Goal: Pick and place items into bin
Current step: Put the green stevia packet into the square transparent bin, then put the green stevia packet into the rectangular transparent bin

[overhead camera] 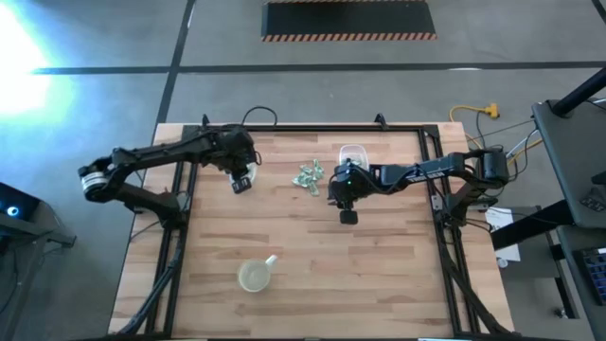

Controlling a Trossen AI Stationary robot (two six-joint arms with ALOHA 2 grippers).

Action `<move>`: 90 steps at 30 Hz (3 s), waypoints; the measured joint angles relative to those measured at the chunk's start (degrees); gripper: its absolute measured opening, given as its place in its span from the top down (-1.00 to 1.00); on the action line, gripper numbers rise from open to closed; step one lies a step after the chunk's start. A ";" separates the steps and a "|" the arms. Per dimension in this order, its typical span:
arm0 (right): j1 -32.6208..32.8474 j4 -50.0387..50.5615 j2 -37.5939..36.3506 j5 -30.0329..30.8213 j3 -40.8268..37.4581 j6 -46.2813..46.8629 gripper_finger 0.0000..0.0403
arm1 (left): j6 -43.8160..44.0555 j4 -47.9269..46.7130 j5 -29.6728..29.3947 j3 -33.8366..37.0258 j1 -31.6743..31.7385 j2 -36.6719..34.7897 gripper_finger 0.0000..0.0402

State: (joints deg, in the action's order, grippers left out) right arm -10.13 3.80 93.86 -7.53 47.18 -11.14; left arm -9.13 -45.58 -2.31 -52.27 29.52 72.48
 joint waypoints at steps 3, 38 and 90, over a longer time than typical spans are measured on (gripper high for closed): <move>0.00 -0.25 0.00 0.00 -0.07 0.00 0.66 | -0.01 1.58 0.00 1.61 0.00 -0.18 0.94; 0.00 -2.07 0.00 0.02 -1.03 -0.07 0.66 | -3.26 11.03 -3.99 3.06 0.13 12.61 0.76; -0.02 -5.81 0.00 0.04 -2.10 -1.36 0.66 | -3.64 37.92 3.42 0.85 -5.62 14.48 0.33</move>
State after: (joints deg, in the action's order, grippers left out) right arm -10.15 -2.01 93.86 -7.49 45.08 -12.50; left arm -12.77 -7.66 1.11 -51.42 23.89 86.96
